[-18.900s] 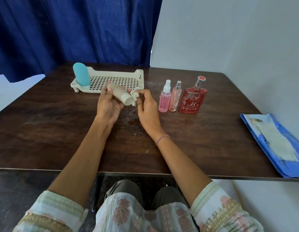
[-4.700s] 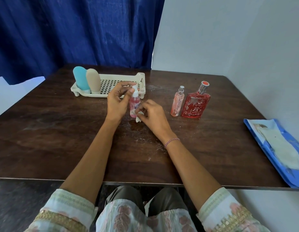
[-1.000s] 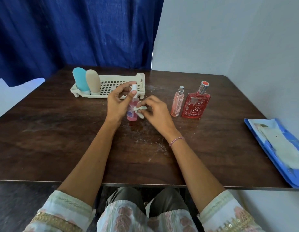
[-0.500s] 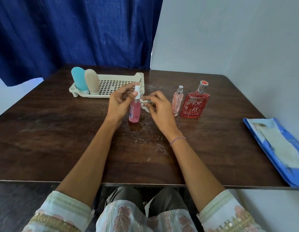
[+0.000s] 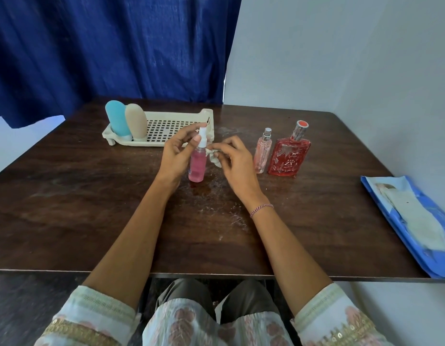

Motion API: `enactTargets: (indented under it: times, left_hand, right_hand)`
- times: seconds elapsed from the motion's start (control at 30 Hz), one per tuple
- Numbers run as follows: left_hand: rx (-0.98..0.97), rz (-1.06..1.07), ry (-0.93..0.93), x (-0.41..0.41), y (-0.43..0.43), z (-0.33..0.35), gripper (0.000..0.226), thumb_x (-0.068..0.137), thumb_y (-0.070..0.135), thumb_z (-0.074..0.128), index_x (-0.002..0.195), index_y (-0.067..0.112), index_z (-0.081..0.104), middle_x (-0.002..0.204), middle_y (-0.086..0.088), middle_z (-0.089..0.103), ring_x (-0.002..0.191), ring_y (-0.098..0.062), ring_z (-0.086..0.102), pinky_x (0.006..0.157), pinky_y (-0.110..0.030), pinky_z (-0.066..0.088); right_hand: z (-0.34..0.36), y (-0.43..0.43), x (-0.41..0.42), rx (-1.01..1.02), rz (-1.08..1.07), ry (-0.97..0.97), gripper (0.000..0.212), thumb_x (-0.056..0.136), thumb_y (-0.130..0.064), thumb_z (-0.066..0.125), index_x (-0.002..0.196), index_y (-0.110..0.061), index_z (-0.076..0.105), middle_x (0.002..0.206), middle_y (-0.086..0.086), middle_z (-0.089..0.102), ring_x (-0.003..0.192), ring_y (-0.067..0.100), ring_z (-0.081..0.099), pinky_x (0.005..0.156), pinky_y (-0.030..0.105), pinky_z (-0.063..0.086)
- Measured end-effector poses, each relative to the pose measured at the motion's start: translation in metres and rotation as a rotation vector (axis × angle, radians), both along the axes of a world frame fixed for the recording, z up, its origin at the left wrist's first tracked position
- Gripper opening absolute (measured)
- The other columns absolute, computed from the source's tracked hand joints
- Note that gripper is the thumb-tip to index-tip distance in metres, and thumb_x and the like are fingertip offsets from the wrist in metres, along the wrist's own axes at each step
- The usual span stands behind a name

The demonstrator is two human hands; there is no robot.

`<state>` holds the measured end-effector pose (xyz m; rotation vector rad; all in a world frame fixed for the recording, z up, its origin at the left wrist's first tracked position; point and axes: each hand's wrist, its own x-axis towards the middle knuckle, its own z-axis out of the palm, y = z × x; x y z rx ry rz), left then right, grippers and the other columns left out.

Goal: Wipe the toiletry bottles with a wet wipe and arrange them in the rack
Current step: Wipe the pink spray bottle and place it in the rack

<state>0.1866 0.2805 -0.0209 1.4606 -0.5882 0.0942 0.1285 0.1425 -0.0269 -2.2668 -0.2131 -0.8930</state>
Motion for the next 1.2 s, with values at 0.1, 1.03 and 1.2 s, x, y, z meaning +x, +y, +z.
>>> enactTargets:
  times: [0.1,1.03,1.2]
  left_hand:
    - [-0.004,0.024,-0.007,0.001,0.001,-0.001,0.028,0.096,0.013,0.052,0.123,0.013,0.059,0.119,-0.003,0.063,0.108,-0.01,0.06,0.098,-0.032,0.048]
    - [-0.014,0.149,0.127,0.001,0.003,0.002,0.027,0.09,0.019,0.062,0.116,0.01,0.061,0.104,-0.003,0.068,0.098,-0.014,0.064,0.091,-0.035,0.052]
    - [-0.156,0.184,0.232,0.0,0.009,0.005,0.023,0.094,0.019,0.055,0.115,0.011,0.061,0.106,-0.006,0.069,0.103,-0.021,0.065,0.088,-0.036,0.055]
  right_hand:
    - [-0.001,0.003,-0.001,-0.017,0.019,0.0,0.027,0.088,0.001,0.058,0.112,-0.008,0.067,0.096,-0.006,0.046,0.091,0.0,0.048,0.084,0.004,0.041]
    - [-0.006,0.015,0.005,0.028,0.032,-0.039,0.023,0.091,-0.006,0.056,0.114,-0.005,0.058,0.114,0.008,0.056,0.101,0.018,0.059,0.083,0.022,0.052]
    - [-0.013,0.02,0.005,-0.045,0.055,-0.034,0.02,0.089,-0.004,0.06,0.109,-0.002,0.061,0.112,0.01,0.058,0.101,0.019,0.06,0.085,0.031,0.054]
